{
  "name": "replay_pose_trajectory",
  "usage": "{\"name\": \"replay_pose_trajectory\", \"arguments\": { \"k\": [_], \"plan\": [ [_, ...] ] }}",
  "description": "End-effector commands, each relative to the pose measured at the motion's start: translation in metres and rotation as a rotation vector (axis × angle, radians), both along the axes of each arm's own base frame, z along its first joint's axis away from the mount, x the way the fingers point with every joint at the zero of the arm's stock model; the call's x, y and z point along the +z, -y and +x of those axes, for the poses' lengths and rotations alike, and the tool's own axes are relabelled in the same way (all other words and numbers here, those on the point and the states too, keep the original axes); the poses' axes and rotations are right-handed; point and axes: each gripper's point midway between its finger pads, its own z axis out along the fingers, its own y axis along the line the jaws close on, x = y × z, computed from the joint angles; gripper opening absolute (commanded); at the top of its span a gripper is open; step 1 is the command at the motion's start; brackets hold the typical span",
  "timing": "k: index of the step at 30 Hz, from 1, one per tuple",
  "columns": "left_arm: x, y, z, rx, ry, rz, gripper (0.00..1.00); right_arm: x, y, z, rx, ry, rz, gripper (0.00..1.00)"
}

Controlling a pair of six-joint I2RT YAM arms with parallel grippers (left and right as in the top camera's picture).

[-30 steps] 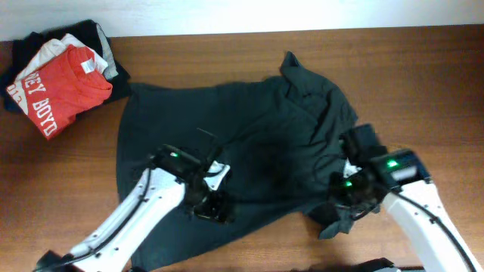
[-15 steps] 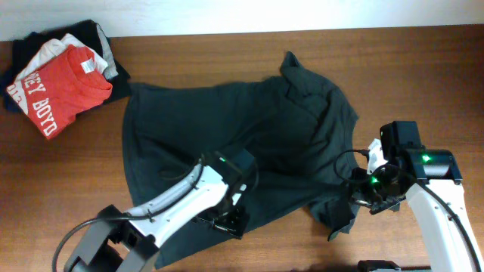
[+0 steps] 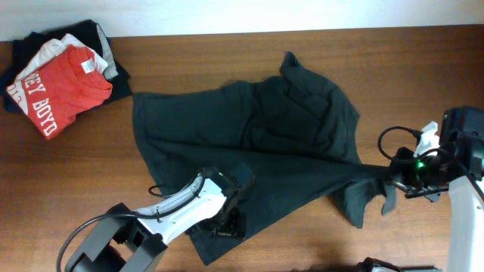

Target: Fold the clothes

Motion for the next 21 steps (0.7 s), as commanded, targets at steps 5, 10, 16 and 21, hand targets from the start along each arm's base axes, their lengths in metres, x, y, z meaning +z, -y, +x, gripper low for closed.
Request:
{"name": "replay_pose_trajectory", "arguments": {
  "k": [5, 10, 16, 21],
  "plan": [
    [-0.007, -0.012, -0.019, 0.223, -0.044, 0.081, 0.99, -0.003, 0.006, 0.004, 0.021, -0.024, -0.003, 0.09],
    [-0.013, -0.025, -0.026, 0.277, -0.038, 0.14, 0.99, -0.003, 0.007, 0.003, 0.034, -0.027, -0.007, 0.08],
    [-0.017, -0.048, -0.012, 0.388, -0.062, 0.137, 0.99, -0.003, 0.006, 0.002, 0.034, -0.03, -0.005, 0.08],
    [-0.044, -0.051, -0.037, 0.39, -0.134, 0.033, 0.99, -0.003, 0.006, 0.002, 0.034, -0.03, -0.005, 0.08]
  ]
}}
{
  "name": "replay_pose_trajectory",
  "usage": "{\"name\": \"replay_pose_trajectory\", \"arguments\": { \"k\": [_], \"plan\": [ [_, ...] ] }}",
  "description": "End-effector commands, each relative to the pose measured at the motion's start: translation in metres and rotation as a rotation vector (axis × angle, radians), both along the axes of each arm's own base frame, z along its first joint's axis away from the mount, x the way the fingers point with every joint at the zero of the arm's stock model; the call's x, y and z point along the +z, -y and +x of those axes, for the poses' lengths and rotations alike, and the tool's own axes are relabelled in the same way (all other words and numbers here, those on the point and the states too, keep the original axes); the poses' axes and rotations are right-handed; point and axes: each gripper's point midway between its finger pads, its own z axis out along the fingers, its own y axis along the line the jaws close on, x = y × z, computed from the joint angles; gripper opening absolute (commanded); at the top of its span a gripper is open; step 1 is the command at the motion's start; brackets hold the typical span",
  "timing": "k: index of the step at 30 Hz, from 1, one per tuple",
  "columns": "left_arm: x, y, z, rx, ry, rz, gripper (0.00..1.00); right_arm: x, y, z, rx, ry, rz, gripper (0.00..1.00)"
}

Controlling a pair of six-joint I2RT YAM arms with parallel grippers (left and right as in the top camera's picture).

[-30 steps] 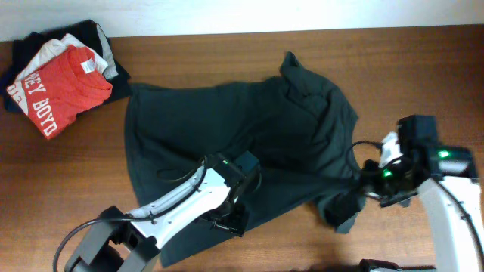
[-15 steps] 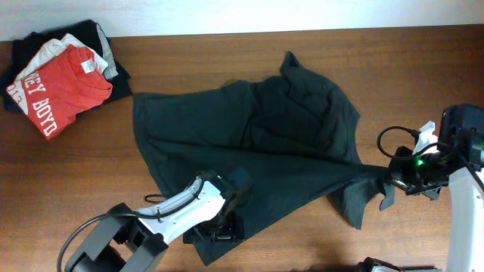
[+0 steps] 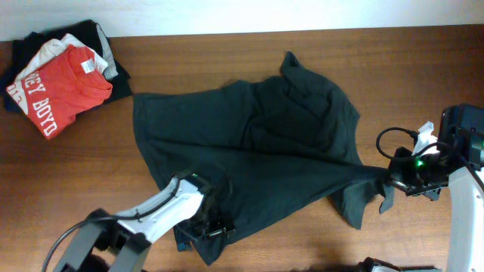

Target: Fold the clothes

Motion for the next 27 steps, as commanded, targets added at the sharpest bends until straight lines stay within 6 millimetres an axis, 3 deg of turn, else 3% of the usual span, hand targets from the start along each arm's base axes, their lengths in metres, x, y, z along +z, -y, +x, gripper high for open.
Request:
{"name": "replay_pose_trajectory", "arguments": {
  "k": [1, 3, 4, 6, 7, 11, 13, 16, 19, 21, 22, 27],
  "plan": [
    [-0.031, -0.028, -0.023, -0.029, -0.051, 0.054, 0.99, 0.006, 0.005, 0.003, -0.002, 0.018, -0.017, 0.08],
    [-0.032, -0.028, -0.027, -0.042, -0.066, 0.033, 0.82, 0.006, 0.004, 0.002, -0.003, 0.014, -0.015, 0.08],
    [-0.032, -0.021, -0.027, -0.067, -0.064, -0.016, 0.55, 0.005, 0.004, 0.001, -0.002, 0.008, -0.013, 0.08],
    [-0.032, -0.021, -0.027, -0.067, -0.066, -0.018, 0.26, 0.005, 0.004, 0.0, -0.003, 0.007, -0.012, 0.07],
    [-0.032, -0.021, -0.027, -0.066, -0.067, -0.018, 0.0, 0.006, 0.003, 0.0, -0.002, 0.007, -0.008, 0.07],
    [-0.012, -0.016, -0.017, -0.1, -0.068, -0.029, 0.0, 0.005, 0.0, -0.005, 0.001, -0.014, 0.005, 0.09],
    [0.028, -0.036, 0.012, -0.136, 0.024, 0.122, 0.0, 0.005, -0.006, -0.012, 0.017, -0.042, 0.027, 0.1],
    [0.093, -0.045, 0.058, -0.1, 0.219, 0.161, 0.0, 0.007, -0.027, -0.016, 0.095, -0.052, 0.054, 0.09],
    [0.142, -0.076, 0.08, 0.009, 0.349, 0.207, 0.01, 0.01, -0.055, -0.019, 0.215, -0.054, 0.066, 0.09],
    [0.157, -0.099, 0.08, 0.054, 0.375, 0.228, 0.0, 0.01, -0.074, -0.024, 0.294, -0.067, 0.086, 0.09],
    [0.159, -0.115, 0.077, 0.095, 0.361, 0.247, 0.01, 0.008, -0.097, -0.03, 0.381, -0.076, 0.13, 0.09],
    [0.161, -0.16, 0.076, 0.227, 0.34, 0.348, 0.0, -0.002, -0.138, -0.045, 0.511, -0.116, 0.144, 0.07]
  ]
}}
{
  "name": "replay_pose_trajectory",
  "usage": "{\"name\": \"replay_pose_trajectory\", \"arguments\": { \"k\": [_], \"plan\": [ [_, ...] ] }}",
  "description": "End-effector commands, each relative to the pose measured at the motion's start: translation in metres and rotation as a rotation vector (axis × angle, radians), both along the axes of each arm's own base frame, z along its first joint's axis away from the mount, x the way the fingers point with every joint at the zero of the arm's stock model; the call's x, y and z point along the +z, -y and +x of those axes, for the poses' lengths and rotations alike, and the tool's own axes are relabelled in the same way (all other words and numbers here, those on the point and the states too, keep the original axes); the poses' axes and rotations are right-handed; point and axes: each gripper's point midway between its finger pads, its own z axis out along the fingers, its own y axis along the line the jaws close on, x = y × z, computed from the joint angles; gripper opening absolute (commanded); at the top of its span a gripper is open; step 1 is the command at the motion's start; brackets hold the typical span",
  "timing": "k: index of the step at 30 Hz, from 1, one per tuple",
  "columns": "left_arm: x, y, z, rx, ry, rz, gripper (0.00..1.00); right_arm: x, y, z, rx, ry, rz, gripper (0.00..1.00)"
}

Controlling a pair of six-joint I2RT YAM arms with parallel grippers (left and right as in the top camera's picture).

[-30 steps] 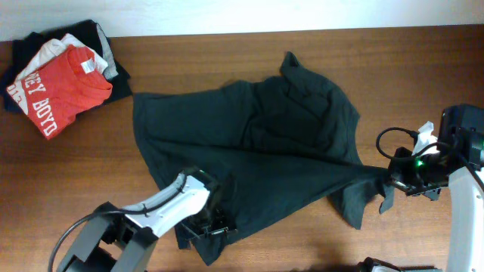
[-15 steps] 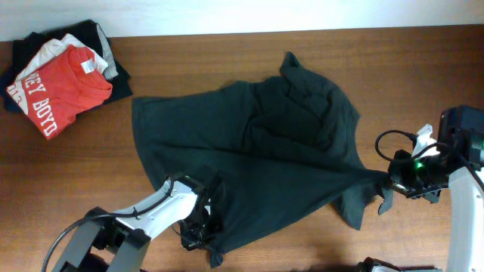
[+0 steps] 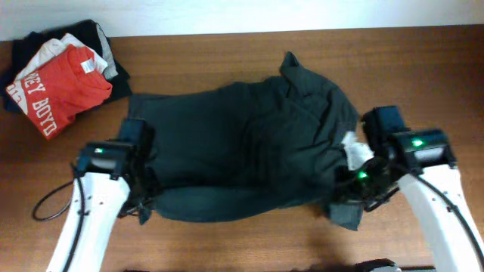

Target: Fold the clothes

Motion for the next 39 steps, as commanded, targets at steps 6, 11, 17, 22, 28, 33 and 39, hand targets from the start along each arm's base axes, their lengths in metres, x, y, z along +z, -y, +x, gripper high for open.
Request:
{"name": "replay_pose_trajectory", "arguments": {
  "k": [6, 11, 17, 22, 28, 33, 39],
  "plan": [
    [0.011, -0.085, -0.009, 0.261, 0.019, 0.163, 0.0, -0.014, -0.056, -0.017, 0.108, -0.002, 0.024, 0.32],
    [0.011, -0.093, -0.013, 0.271, 0.005, 0.161, 0.0, -0.005, 0.003, 0.015, -0.091, 0.066, -0.128, 0.99],
    [0.01, -0.091, -0.011, 0.272, 0.016, 0.143, 0.01, -0.02, 0.069, 0.068, -0.342, 0.117, -0.17, 0.96],
    [0.01, -0.089, -0.008, 0.273, 0.026, 0.132, 0.0, -0.081, 0.071, 0.117, -0.286, 0.052, -0.182, 0.88],
    [0.009, -0.087, -0.008, 0.273, 0.027, 0.121, 0.01, -0.139, 0.072, 0.141, -0.278, -0.015, -0.192, 0.83],
    [0.009, -0.087, -0.007, 0.273, 0.028, 0.117, 0.0, -0.169, 0.068, 0.154, -0.231, -0.009, -0.253, 0.74],
    [0.007, -0.078, -0.005, 0.251, 0.029, 0.065, 0.01, -0.192, 0.075, 0.165, -0.238, 0.01, -0.351, 0.34]
  ]
}}
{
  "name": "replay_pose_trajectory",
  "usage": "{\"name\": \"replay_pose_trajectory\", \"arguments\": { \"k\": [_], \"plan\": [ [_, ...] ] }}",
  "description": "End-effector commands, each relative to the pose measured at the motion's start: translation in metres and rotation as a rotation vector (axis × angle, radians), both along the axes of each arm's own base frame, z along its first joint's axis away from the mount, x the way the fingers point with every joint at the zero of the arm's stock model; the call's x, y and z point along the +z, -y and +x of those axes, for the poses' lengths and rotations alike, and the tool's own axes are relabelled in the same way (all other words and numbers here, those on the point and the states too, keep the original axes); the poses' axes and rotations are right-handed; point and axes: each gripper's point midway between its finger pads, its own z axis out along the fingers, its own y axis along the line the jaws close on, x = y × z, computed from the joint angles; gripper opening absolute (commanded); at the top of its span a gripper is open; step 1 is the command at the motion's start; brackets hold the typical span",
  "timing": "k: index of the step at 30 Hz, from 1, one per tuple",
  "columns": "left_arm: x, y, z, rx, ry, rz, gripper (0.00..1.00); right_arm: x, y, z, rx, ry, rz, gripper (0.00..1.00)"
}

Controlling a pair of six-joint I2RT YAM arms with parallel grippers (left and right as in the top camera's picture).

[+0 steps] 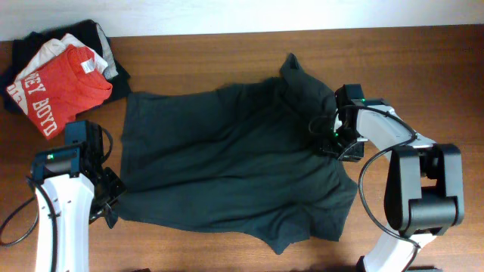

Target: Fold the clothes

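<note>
A dark green shirt point(227, 166) lies spread out across the middle of the wooden table, its collar end bunched at the back right. My left gripper point(110, 210) is at the shirt's front left corner and touches the cloth. My right gripper point(327, 142) rests on the shirt's right side, where the fabric is wrinkled, just below the bunched collar. From overhead the fingers of both grippers are hidden, so their state does not show.
A pile of clothes point(64, 75) sits at the back left corner, with a red shirt with white lettering on top of white and dark garments. The table's back edge meets a white wall. Both white arms reach in from the front.
The shirt, held doubled over between the two grippers, now lies opened out flat. My left gripper is nearer the front left; my right gripper is further back, on the shirt's right side.
At first the shirt lay crumpled, with my left gripper on its front hem and my right holding a stretched end at the far right. Then both grippers held it folded over along the middle. Now it is spread flat, a gripper at each side.
</note>
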Motion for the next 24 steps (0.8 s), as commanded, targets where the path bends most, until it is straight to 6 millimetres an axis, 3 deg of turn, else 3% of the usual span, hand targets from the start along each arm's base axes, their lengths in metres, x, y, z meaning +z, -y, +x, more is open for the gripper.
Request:
{"name": "replay_pose_trajectory", "arguments": {
  "k": [1, 3, 5, 7, 9, 11, 13, 15, 16, 17, 18, 19, 22, 24],
  "plan": [
    [0.004, 0.001, 0.003, -0.015, 0.023, -0.011, 0.01, -0.014, 0.013, 0.008, -0.035, 0.003, -0.076, 0.25],
    [0.004, 0.001, 0.003, -0.015, 0.024, -0.01, 0.01, -0.019, 0.017, 0.014, -0.038, 0.021, -0.099, 0.05],
    [0.004, 0.001, 0.005, -0.015, 0.034, -0.008, 0.0, -0.019, 0.028, 0.026, -0.055, 0.07, -0.143, 0.04],
    [0.004, 0.0, 0.008, -0.015, 0.046, -0.007, 0.0, -0.011, 0.05, 0.037, -0.105, 0.104, -0.201, 0.04],
    [0.003, 0.005, 0.018, -0.016, 0.089, -0.04, 0.01, 0.013, 0.087, 0.061, -0.191, 0.165, -0.205, 0.04],
    [0.003, 0.01, 0.035, -0.023, 0.157, -0.067, 0.01, 0.042, 0.107, 0.089, -0.215, 0.253, -0.134, 0.04],
    [0.001, 0.021, 0.054, -0.064, 0.218, -0.098, 0.01, 0.084, 0.139, 0.115, -0.229, 0.354, -0.154, 0.04],
    [-0.001, 0.036, 0.067, -0.113, 0.243, -0.125, 0.01, 0.102, 0.15, 0.125, -0.229, 0.398, -0.17, 0.04],
    [-0.004, 0.045, 0.078, -0.14, 0.258, -0.127, 0.0, 0.106, 0.149, 0.126, -0.229, 0.402, -0.161, 0.18],
    [-0.01, 0.055, 0.087, -0.155, 0.257, -0.134, 0.0, 0.104, 0.141, 0.124, -0.218, 0.39, -0.129, 0.57],
    [-0.016, 0.062, 0.092, -0.168, 0.249, -0.139, 0.0, 0.102, 0.134, 0.122, -0.208, 0.375, -0.107, 0.87],
    [-0.021, 0.066, 0.096, -0.183, 0.24, -0.141, 0.0, 0.101, 0.127, 0.119, -0.201, 0.357, -0.085, 0.99],
    [-0.052, 0.068, 0.106, -0.201, 0.158, -0.114, 0.0, 0.108, 0.103, 0.094, -0.242, 0.243, 0.027, 0.99],
    [-0.06, 0.064, 0.103, -0.193, 0.117, -0.107, 0.0, 0.12, 0.084, 0.077, -0.236, 0.173, 0.112, 0.99]
  ]
}}
